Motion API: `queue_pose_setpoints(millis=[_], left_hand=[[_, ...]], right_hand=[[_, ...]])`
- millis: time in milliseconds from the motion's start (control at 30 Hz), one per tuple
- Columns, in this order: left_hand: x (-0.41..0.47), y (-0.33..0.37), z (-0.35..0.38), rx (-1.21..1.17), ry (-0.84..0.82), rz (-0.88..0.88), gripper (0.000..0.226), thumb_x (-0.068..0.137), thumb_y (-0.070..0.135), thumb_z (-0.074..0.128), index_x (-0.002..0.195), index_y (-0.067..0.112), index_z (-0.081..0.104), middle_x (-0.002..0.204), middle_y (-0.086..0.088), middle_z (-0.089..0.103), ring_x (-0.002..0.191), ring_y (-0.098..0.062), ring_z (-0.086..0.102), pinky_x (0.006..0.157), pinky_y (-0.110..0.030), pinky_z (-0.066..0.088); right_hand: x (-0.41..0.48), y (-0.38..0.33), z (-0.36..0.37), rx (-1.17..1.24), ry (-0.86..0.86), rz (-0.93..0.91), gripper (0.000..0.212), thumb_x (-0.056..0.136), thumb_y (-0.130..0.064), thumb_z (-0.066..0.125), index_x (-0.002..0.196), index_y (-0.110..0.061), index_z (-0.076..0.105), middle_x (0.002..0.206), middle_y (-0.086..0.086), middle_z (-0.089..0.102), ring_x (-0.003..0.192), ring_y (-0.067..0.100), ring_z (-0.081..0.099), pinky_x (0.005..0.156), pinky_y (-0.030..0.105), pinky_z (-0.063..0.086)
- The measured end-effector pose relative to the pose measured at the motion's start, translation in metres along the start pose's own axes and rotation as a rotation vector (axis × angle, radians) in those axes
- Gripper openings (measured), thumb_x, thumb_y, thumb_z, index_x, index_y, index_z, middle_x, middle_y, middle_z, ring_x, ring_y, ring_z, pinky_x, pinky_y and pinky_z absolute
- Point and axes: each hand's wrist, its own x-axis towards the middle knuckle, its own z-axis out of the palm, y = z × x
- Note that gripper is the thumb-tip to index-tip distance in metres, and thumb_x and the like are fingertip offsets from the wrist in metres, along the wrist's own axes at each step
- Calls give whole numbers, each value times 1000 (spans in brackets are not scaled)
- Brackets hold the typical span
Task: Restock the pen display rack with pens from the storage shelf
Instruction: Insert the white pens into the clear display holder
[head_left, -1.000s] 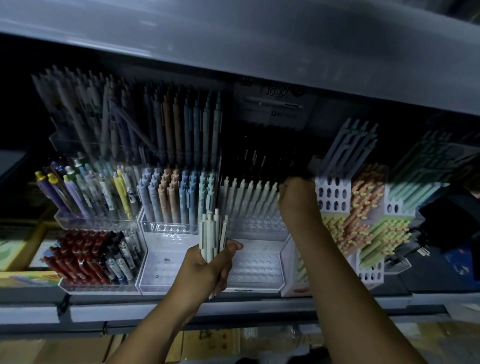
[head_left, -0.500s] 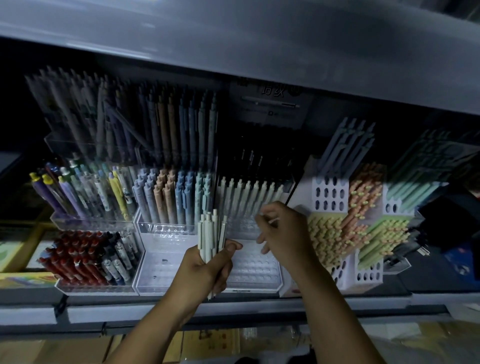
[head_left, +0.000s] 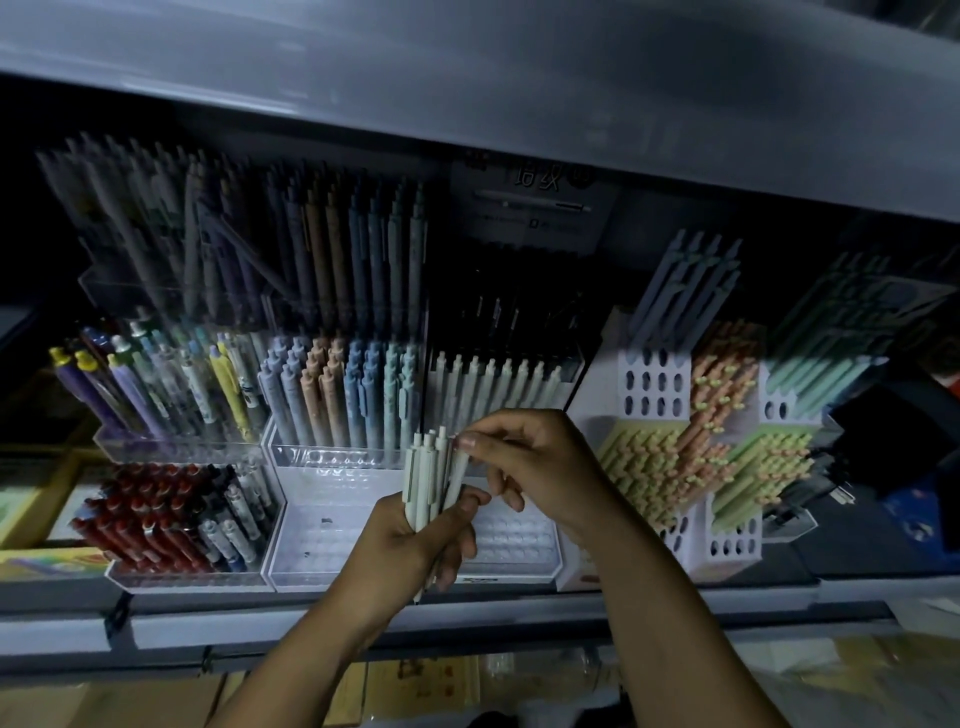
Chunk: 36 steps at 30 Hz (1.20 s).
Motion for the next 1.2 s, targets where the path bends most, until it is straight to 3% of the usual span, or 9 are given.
queue_pose_setpoints(millis=[67,200,333,500,633,767,867,1100,1200], left_hand=[[1,0,-2,-26,-20,-9,22,100,21,60,107,5,73,72,-13,69,46,-23,53,47,-29,44],[2,0,-4,-30,-5,5,23,101,23,59,109,8,74,68,-13,69,40,-21,48,44,-28,42],[6,-8,-11,-38,89,6,22,104,20,57,98,20,79,67,-17,65,38,-20,42,46,-28,37],[5,-8,-15,-65,114,-15,20,103,20,58,105,9,75,61,-12,61,38,-19,40,44,-26,34],[5,-8,-12,-49,106,-12,20,103,21,58,107,10,74,68,-11,65,41,-20,42,46,-28,36],[3,-9,-11,-22,82,-12,19,103,21,58,107,12,74,70,-11,66,43,-22,43,45,-27,37],[2,-9,-11,-19,83,-12,19,103,21,58,107,12,74,70,-11,66,43,-21,44,44,-26,37],[3,-8,-13,-12,83,-6,19,103,21,58,108,12,74,70,-8,67,43,-21,45,45,-27,38],[3,-8,-13,-19,78,-8,20,103,21,57,109,11,73,70,-9,66,42,-21,44,45,-27,38]], right_hand=[[2,-2,-10,73,26,15,14,98,-12,66,99,-5,77,70,9,66,59,27,56,49,32,47],[6,-14,-37,130,157,18,15,100,-8,62,99,-9,76,84,17,69,66,25,63,55,35,54],[13,-22,-63,89,383,10,15,100,-7,60,97,-5,75,69,16,65,56,23,63,50,33,56],[30,-12,-87,-615,534,-106,26,102,-5,51,88,2,72,72,16,70,62,29,69,65,42,59],[42,-10,-78,-813,497,-88,43,89,11,46,52,-11,43,66,21,63,61,31,58,59,35,50],[46,-15,-65,-871,421,78,45,94,13,46,56,-9,36,66,18,50,55,15,37,51,24,28],[51,-15,-60,-898,424,122,49,91,16,43,55,-14,30,61,5,35,54,10,30,50,28,22],[54,-8,-58,-887,342,219,46,90,17,45,58,-13,31,64,4,35,56,13,34,51,26,22],[57,-13,-51,-924,332,301,38,95,14,41,66,-9,37,70,5,32,61,16,36,66,28,32]])
